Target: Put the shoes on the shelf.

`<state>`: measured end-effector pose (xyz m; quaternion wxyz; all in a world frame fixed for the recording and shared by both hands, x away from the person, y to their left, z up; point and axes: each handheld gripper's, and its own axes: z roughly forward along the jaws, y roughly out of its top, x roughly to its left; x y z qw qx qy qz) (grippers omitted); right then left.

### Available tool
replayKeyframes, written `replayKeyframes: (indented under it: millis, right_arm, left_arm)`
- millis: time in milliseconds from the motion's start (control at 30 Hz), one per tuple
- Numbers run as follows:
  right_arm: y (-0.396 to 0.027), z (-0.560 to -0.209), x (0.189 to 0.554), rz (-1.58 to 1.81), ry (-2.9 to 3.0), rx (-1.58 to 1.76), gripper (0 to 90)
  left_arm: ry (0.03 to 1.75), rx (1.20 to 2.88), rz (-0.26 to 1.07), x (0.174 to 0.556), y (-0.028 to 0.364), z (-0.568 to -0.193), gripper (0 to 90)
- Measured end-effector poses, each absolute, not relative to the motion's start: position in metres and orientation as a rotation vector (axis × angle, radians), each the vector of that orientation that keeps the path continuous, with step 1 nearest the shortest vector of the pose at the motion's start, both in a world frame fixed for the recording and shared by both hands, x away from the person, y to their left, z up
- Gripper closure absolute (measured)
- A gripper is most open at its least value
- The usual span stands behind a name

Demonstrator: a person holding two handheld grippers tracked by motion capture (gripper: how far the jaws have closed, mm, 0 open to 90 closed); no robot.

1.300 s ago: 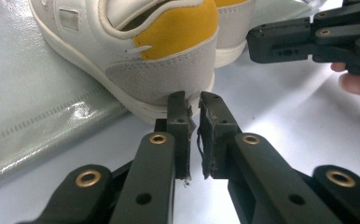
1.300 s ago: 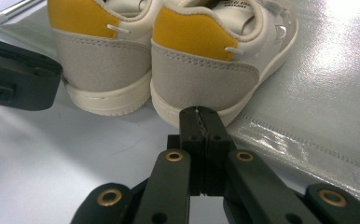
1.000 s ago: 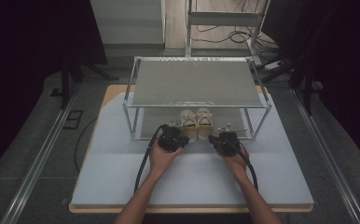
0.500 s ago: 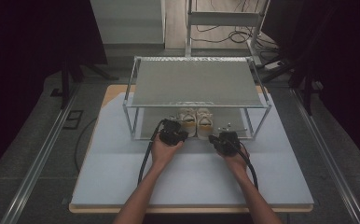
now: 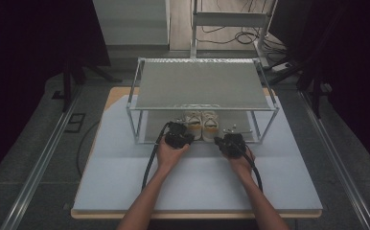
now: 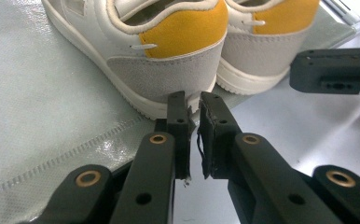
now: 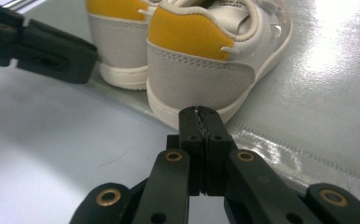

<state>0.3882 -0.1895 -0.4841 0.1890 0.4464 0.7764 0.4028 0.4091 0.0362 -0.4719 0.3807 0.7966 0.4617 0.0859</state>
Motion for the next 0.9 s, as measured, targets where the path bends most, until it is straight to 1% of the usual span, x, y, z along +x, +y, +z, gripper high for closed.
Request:
replayKeyframes:
  millis: [367,467,500,567,600,733,833,900]
  right_arm:
    - [-0.186,-0.49,0.404,1.103,2.159,1.293,88.4]
    - [-0.185,-0.49,0.403,1.109,2.163,1.295,87.0]
    - [-0.185,-0.49,0.403,1.11,2.164,1.295,87.0]
    - [-0.184,-0.49,0.403,1.11,2.166,1.292,86.9]
    - [-0.184,-0.49,0.403,1.11,2.166,1.292,86.9]
    - [-0.185,-0.49,0.402,1.113,2.17,1.29,84.7]
    - [-0.188,-0.488,0.4,1.122,2.17,1.276,81.4]
    - [-0.19,-0.486,0.398,1.141,2.169,1.271,77.8]
  left_arm:
    - [1.18,2.033,0.232,0.41,0.036,-0.473,83.1]
    - [1.203,2.023,0.231,0.412,0.036,-0.474,83.3]
    - [1.24,2.007,0.218,0.413,0.035,-0.474,83.2]
    - [1.236,2.022,0.224,0.415,0.034,-0.473,82.1]
    - [1.197,2.048,0.243,0.417,0.036,-0.473,82.1]
    - [1.199,2.032,0.258,0.413,0.036,-0.472,78.0]
    - [1.187,2.009,0.264,0.41,0.04,-0.471,72.0]
    - [1.175,2.006,0.265,0.407,0.043,-0.468,65.8]
